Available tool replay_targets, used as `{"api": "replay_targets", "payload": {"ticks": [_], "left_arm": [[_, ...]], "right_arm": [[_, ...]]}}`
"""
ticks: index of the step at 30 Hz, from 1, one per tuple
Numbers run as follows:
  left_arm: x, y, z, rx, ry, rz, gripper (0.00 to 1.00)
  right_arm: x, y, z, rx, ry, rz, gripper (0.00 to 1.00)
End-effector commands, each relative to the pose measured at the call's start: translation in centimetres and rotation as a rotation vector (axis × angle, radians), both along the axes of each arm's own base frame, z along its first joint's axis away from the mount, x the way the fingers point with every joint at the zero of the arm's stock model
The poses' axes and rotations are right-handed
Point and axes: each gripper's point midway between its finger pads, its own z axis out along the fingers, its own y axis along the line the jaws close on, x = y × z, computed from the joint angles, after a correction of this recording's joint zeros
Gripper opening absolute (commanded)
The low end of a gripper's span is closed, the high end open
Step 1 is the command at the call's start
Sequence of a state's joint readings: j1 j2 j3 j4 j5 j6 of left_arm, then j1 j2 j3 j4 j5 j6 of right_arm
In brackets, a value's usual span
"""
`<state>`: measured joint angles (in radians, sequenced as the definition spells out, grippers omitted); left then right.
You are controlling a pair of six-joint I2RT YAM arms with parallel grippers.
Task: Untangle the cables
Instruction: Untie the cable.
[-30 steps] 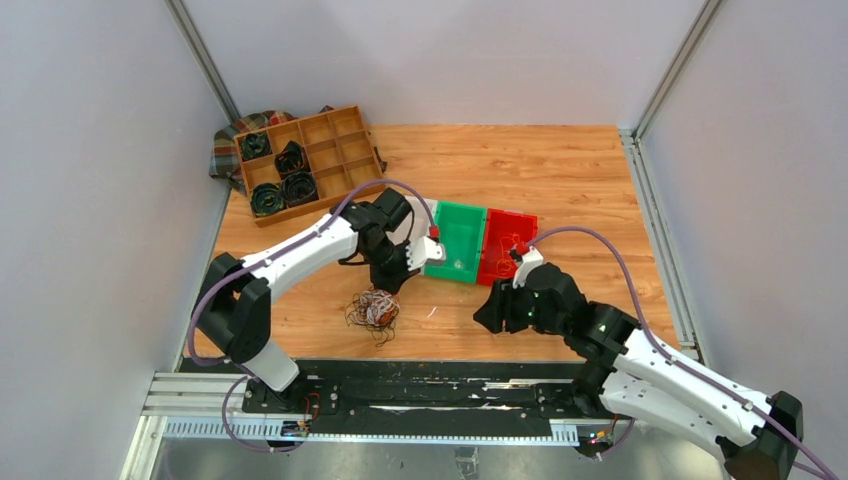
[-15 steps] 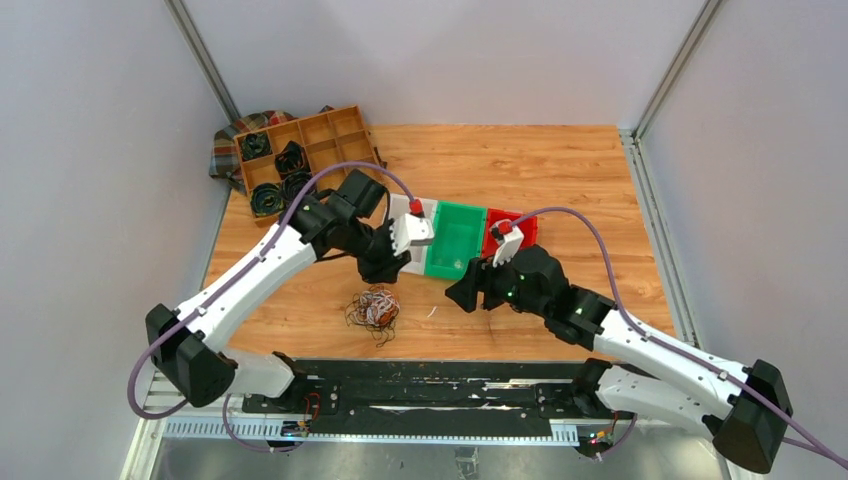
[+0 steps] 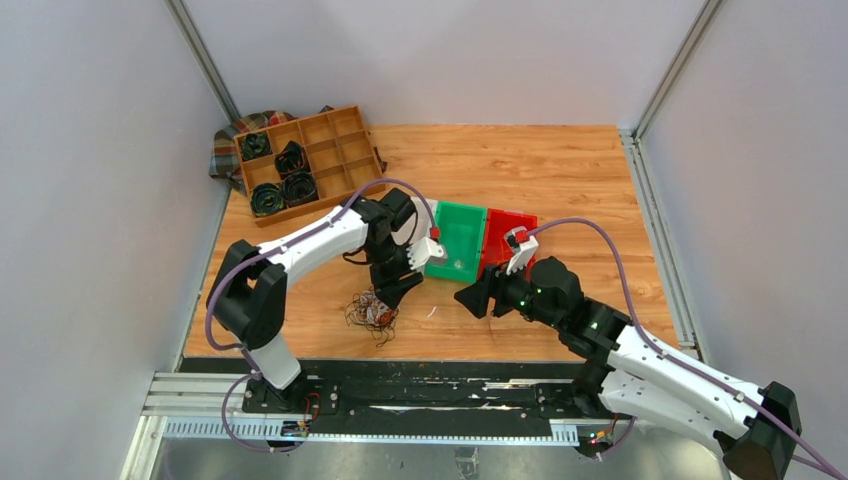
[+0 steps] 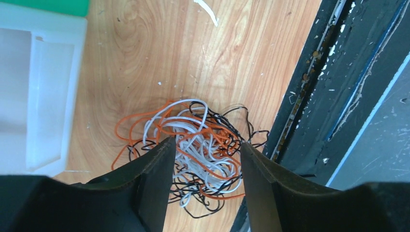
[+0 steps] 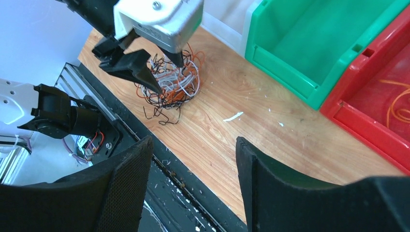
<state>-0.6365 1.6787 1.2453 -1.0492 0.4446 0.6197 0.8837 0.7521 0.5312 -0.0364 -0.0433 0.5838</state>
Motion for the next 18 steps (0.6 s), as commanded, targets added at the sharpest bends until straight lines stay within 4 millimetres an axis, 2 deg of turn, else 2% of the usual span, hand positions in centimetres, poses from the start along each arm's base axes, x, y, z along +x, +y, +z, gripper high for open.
{"api": "replay_targets", "payload": {"ticks": [1, 4, 6, 9, 12, 18], "left_arm": [[0.9, -0.3, 0.1, -0.031, -0.024, -0.045, 0.56], [0.9, 0.2, -0.6, -0.009, -0.024, -0.050, 0.56], [1.7, 0.5, -0.9, 0.019, -0.064, -0.036, 0.57], [2.8, 0.6, -0.3, 0.010, -0.109, -0.028, 0.58], [3.0, 0.3, 0.0, -0.005, -0.114, -0.029, 0.57], [1.5, -0.2, -0.7, -0.037, -0.032, -0.030, 0.27]], "right_arm": [[-0.9, 0.0, -1.2, -0.008, 0.036, 0.013, 0.63], [-1.0, -0.1, -1.4, -0.009, 0.041, 0.015, 0.61], [-1.0, 0.0, -1.4, -0.008, 0.042, 0.020, 0.60], [-1.1, 0.1, -1.5, -0.009, 0.042, 0.027, 0.59], [-1.2, 0.2, -1.4, -0.005, 0.043, 0.032, 0.57], [-1.1, 0.0, -1.4, -0.013, 0.045, 0.021, 0.53]]}}
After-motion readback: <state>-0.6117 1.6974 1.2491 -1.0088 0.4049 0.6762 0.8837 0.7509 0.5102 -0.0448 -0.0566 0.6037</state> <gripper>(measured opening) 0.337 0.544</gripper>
